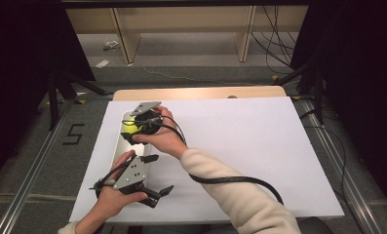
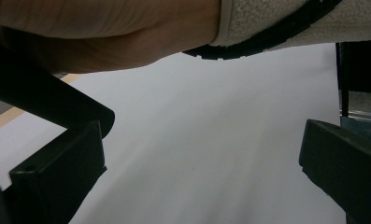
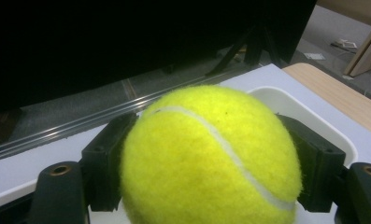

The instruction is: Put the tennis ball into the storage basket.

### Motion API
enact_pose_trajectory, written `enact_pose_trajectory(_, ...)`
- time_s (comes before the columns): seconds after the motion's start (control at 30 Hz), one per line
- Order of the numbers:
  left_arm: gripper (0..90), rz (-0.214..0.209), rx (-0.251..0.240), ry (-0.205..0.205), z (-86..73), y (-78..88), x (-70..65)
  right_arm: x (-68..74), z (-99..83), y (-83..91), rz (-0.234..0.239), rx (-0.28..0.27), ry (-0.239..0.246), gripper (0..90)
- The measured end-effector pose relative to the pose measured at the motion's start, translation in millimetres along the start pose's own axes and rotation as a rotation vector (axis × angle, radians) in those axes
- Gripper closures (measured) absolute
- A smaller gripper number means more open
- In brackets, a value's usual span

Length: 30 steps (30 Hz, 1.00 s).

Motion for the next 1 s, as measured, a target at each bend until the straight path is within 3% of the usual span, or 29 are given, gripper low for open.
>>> enact_pose_trajectory(1.0, 0.0, -0.007, 0.012, -0.005, -1.8, 0.0, -0.7, 4.5, -9.9, -16.5, 0.035, 0.027, -0.014, 26.4)
Point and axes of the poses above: each handheld gripper's, and its own axes: y roughly backward along the jaws, z roughly out of its top, x roughly to its left, the point moved 8 cm from there along -y, roughly forward along the jaws, and after that the axes turned 13 degrees about -x, right-handed, at the moved point
